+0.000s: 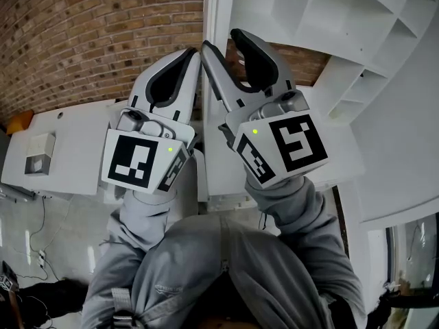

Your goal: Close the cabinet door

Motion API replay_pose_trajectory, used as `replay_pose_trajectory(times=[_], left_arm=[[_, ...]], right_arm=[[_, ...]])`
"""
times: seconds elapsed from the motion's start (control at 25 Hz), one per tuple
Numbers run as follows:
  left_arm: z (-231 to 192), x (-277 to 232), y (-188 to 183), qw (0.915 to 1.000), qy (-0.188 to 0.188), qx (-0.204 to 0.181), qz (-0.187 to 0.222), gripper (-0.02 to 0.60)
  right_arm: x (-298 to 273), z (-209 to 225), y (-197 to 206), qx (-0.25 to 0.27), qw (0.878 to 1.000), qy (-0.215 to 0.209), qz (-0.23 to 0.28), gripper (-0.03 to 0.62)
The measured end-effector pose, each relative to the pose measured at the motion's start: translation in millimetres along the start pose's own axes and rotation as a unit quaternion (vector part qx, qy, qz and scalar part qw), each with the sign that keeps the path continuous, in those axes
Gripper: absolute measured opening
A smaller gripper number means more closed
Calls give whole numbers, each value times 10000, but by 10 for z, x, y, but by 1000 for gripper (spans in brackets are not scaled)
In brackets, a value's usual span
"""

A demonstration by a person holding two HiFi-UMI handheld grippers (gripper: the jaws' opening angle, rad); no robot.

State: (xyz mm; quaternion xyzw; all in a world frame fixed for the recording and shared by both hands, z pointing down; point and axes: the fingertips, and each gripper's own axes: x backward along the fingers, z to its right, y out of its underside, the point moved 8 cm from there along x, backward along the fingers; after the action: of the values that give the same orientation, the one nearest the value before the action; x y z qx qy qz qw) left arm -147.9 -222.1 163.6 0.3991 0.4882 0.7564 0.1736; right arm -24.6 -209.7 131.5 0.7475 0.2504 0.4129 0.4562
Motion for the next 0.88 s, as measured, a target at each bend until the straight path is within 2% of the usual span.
replay_pose_trajectory(times=[0.52, 0.88], left_arm=[[-86, -16, 113, 9998, -75, 137, -88, 3], [-116, -100, 152, 9997, -7, 234, -77, 3]], right_arm=[[-155, 22, 122, 50, 9993, 171, -323, 187], [-166, 67, 106, 52, 9993, 66, -368, 179]])
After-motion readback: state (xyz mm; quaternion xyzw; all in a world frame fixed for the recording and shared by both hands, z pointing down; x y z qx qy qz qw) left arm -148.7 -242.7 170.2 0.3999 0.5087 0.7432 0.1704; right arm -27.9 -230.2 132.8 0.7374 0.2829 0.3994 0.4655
